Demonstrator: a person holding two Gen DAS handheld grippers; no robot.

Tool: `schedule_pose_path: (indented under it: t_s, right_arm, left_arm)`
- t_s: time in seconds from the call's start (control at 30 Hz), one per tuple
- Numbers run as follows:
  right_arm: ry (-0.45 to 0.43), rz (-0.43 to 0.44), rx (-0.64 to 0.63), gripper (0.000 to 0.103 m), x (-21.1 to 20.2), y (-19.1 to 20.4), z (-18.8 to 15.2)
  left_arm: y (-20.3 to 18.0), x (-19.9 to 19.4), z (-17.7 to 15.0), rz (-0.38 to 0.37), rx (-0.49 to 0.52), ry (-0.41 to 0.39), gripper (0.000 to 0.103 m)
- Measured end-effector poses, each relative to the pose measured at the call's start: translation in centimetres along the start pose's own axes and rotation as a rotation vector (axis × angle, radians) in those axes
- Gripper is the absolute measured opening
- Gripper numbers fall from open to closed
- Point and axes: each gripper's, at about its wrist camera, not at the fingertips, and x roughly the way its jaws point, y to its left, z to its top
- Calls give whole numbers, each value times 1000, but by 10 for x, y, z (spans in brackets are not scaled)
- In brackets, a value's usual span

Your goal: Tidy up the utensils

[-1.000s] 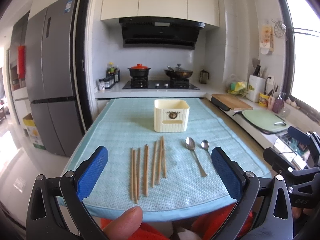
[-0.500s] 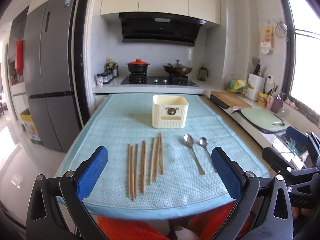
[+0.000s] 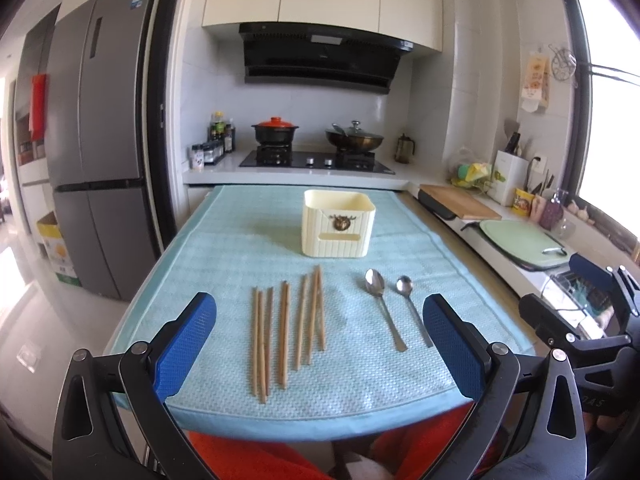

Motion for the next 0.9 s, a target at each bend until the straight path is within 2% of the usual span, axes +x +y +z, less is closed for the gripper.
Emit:
schedule_pose_path:
  t_s: [0.3, 0.53, 0.9]
  right_arm:
    - [12, 0, 4, 103, 4, -2, 2]
    - [19, 3, 6, 103, 8, -3, 3]
    - [17, 16, 8, 103, 15, -3, 2]
  left_arm:
    - [1, 6, 0, -46, -10, 5, 103]
    - [0, 9, -1, -16, 1, 16, 103]
    - [14, 17, -3, 20, -47, 39, 103]
